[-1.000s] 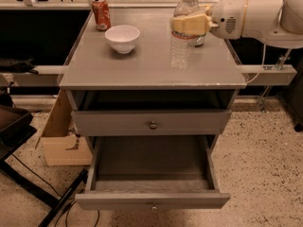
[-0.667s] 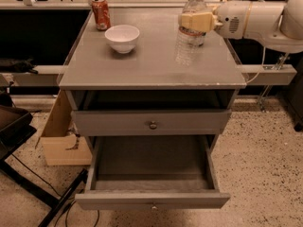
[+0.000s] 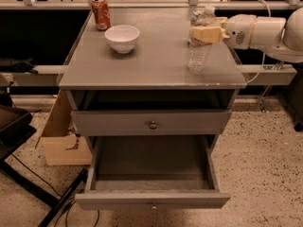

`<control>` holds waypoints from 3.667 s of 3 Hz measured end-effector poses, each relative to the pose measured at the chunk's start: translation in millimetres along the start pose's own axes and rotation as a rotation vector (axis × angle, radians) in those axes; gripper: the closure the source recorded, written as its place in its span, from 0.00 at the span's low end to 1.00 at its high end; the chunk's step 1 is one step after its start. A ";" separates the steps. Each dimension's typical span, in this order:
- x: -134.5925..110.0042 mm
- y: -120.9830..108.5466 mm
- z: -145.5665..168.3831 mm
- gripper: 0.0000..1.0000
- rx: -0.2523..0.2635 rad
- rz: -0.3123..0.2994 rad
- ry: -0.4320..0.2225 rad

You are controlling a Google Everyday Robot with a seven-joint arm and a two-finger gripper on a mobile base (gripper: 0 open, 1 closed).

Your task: Pick water bottle from middle drawer and place on counter

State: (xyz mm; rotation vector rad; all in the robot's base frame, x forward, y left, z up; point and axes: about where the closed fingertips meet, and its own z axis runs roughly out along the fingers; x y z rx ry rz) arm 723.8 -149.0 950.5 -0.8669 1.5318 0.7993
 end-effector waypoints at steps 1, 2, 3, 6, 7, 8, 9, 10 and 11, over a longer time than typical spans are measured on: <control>13.1 -1.7 0.1 1.00 0.005 -0.040 0.104; 17.1 -3.6 -1.2 0.84 0.010 -0.045 0.122; 17.1 -3.6 -1.2 0.60 0.010 -0.045 0.122; 17.1 -3.6 -1.1 0.00 0.010 -0.045 0.122; 16.8 -3.4 -1.0 0.00 0.010 -0.046 0.122; 10.3 -0.3 -0.4 0.00 0.003 -0.053 0.117; -55.5 20.2 -38.0 0.00 -0.007 -0.174 0.141; -101.3 35.1 -78.0 0.00 0.000 -0.261 0.168; -129.8 38.6 -149.3 0.00 0.138 -0.302 0.221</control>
Offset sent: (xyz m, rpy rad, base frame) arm 0.0004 -0.0018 -0.0123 -0.1040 0.0160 0.0022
